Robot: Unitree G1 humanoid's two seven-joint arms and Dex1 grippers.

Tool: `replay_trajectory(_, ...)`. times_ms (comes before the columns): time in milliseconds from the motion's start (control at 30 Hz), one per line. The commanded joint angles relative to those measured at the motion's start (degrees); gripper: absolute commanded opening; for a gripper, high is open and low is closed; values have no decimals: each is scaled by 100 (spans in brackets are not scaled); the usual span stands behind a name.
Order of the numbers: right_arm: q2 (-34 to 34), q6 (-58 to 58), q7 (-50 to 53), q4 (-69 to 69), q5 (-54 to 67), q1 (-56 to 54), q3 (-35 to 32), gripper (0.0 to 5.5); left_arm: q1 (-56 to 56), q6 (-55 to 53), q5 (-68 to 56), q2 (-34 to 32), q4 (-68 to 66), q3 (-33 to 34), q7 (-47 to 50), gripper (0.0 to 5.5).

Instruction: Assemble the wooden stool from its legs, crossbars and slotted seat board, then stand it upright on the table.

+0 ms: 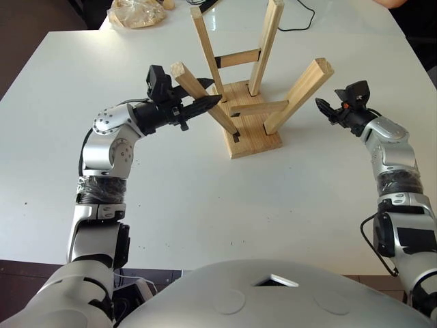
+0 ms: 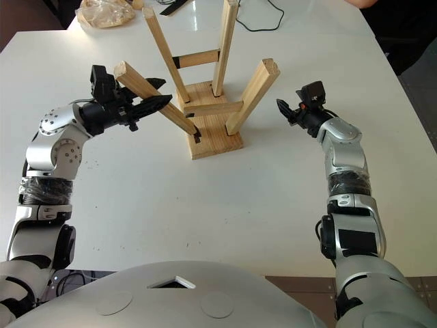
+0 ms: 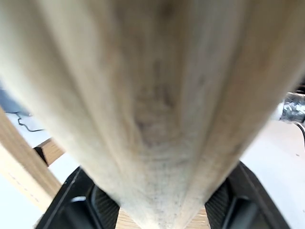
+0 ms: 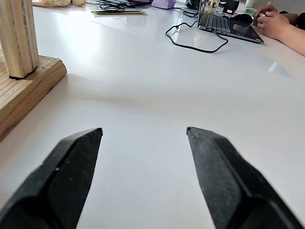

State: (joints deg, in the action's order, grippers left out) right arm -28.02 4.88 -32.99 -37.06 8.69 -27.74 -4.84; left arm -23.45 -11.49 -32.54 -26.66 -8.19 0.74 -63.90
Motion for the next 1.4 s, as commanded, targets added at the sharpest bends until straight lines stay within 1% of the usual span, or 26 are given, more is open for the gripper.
replay_trajectory(33, 17, -47, 34, -97, -22, -96, -71, 327, 258, -167, 133, -164, 33, -124, -237, 204)
replay_trajectory(133, 46, -80, 75, -93, -59, -40, -43, 327, 449, -84, 327, -375, 180, -291, -450, 204)
replay_trajectory(333, 84, -191, 91, -113, -168, 23, 40, 327, 613, -34, 436, -629, 224, -349, -537, 204)
replay_trajectory(500, 64, -337, 79, 37, -265, 56, 82, 327, 685, -240, 340, -888, 736, -552, -739, 204)
replay_trajectory(633, 68, -275, 231, 547, -201, -13, -40, 327, 622, -308, 528, -1034, 807, -756, -676, 204)
replay_trajectory(833, 109, 104, 448, 1602, -37, -215, -168, 327, 394, -457, 626, -1064, 843, -960, -563, 204)
replay_trajectory(967, 161, 479, 956, 2502, -118, -580, -203, 327, 297, -648, 658, -1023, 1024, -1032, -358, 204)
replay_trajectory(1100, 176, 1319, 959, 4034, 536, -853, -352, 327, 563, -800, 511, -1067, 1478, -874, -135, 204)
replay_trajectory(1200, 261, 1958, 759, 5215, 1533, -1005, -465, 288, 731, -898, 494, -1016, 1685, -811, 115, 204)
replay_trajectory(1300, 340, 2712, 706, 6502, 3115, -1228, -566, 235, 896, -1018, 485, -926, 1894, -731, 486, 204)
replay_trajectory(1333, 249, 2907, 608, 6932, 3404, -1129, -416, 222, 993, -1073, 469, -891, 2010, -677, 658, 204)
replay_trajectory(1400, -105, 3055, 305, 7596, 3193, -599, 248, 187, 1243, -1150, 486, -867, 2282, -629, 955, 204)
